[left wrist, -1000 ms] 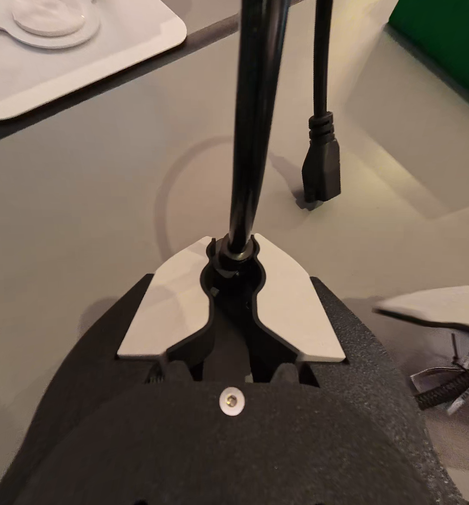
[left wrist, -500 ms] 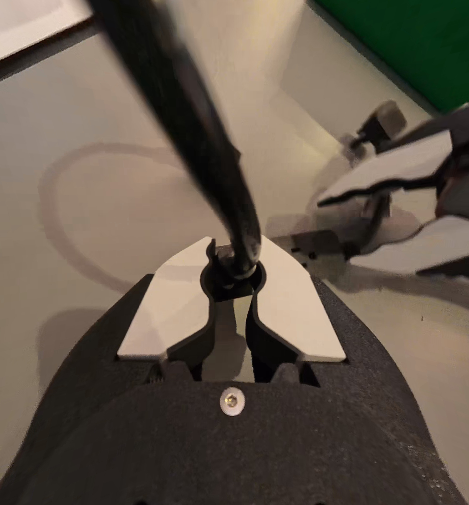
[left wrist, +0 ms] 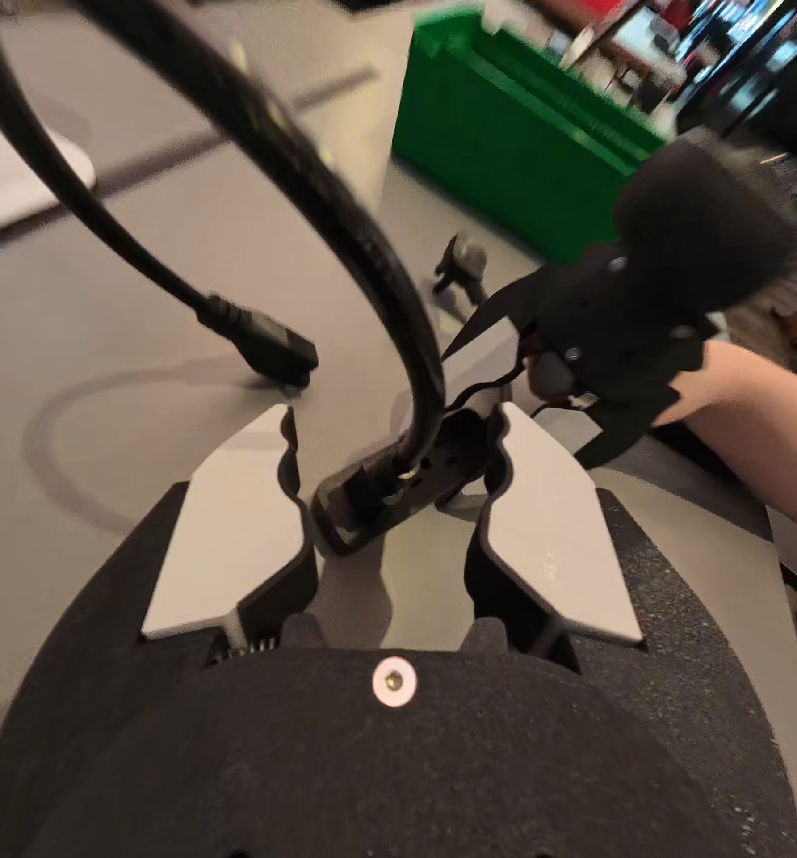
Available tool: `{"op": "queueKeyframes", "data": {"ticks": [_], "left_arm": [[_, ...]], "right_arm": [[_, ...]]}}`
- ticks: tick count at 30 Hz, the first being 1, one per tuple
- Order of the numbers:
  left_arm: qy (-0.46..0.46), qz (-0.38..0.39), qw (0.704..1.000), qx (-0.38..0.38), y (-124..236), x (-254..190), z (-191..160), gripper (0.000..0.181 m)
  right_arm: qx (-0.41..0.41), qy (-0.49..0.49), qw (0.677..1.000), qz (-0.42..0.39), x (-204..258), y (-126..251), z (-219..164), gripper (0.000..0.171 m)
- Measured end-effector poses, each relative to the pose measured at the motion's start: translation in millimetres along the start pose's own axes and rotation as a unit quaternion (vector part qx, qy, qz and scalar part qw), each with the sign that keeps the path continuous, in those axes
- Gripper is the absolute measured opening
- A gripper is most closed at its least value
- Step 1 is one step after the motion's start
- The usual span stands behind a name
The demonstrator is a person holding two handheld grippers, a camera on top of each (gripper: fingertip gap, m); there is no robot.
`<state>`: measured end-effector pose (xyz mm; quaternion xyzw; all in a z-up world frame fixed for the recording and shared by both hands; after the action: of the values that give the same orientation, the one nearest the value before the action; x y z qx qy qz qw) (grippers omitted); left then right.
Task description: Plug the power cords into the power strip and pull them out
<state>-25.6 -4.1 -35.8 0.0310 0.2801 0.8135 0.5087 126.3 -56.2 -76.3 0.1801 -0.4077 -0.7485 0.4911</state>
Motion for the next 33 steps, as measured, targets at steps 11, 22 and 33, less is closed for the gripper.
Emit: {"op": "queueKeyframes", "data": {"ticks": [11, 22, 33], "left_arm": [[-0.18, -0.074, 0.979, 0.061, -16, -4, -34, 0.07], [-0.26, -0.051, 0.957, 0.122, -44, -26, -43, 0.046], [-0.261, -0.053, 0.956, 0.122, -43, -26, -43, 0.048]], "right_arm": [[0.007, 0.119, 0.985, 0.126, -25, 23, -28, 0.045], [-0.048, 0.102, 0.982, 0.155, -23, 18, -32, 0.055], [-0.105, 0.127, 0.978, 0.129, -18, 25, -29, 0.049]]}}
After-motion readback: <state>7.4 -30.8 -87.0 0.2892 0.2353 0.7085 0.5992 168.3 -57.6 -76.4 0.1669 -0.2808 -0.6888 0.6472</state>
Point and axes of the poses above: each gripper's, where its closed fingertips meet, y back along the fingers, z out of its top, x = y × z across the jaws, the point moved 10 cm from there along y, back along the fingers, and after that the axes turned 11 degrees about z, right-handed, at the moved point
